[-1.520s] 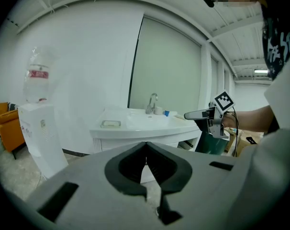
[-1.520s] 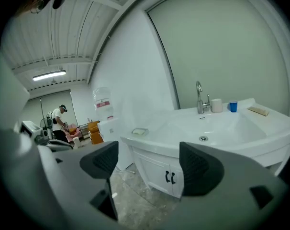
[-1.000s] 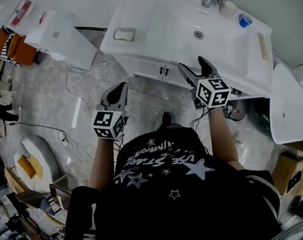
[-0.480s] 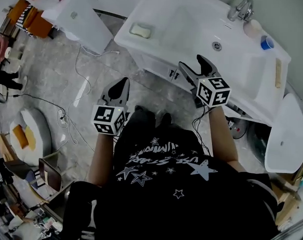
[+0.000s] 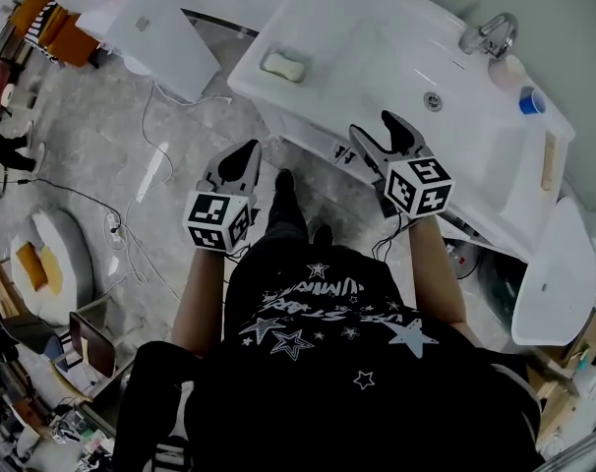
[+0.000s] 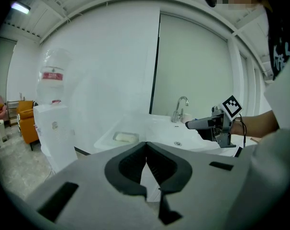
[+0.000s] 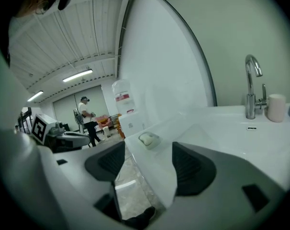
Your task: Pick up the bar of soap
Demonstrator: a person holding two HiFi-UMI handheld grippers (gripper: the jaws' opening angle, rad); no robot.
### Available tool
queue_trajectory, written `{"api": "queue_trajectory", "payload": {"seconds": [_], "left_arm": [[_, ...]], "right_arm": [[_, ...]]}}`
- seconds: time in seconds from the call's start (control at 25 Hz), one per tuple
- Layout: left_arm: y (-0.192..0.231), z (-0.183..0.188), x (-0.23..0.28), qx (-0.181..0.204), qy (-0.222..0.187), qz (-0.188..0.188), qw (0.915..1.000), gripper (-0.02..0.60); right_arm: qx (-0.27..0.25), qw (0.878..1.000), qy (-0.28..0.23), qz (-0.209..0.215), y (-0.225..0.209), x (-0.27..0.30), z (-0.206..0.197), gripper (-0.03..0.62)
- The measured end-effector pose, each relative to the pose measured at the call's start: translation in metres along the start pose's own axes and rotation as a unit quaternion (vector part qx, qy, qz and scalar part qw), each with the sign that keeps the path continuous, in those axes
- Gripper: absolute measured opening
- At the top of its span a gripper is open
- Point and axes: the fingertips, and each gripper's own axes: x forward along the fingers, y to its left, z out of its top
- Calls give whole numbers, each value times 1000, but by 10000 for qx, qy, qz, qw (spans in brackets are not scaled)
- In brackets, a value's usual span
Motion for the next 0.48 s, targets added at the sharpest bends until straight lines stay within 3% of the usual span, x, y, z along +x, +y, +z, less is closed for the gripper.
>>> {"api": "queue_trajectory", "payload": {"seconds": [0.2, 0.48], "left_arm": [[35, 12, 33, -8, -16, -41, 10000, 11], [94, 25, 70, 32, -3, 4, 10000, 11]], "right_arm": [[-197, 9996, 208, 59, -4, 46, 11, 295], [-671, 9931, 790, 550, 11, 135, 17, 276]]}}
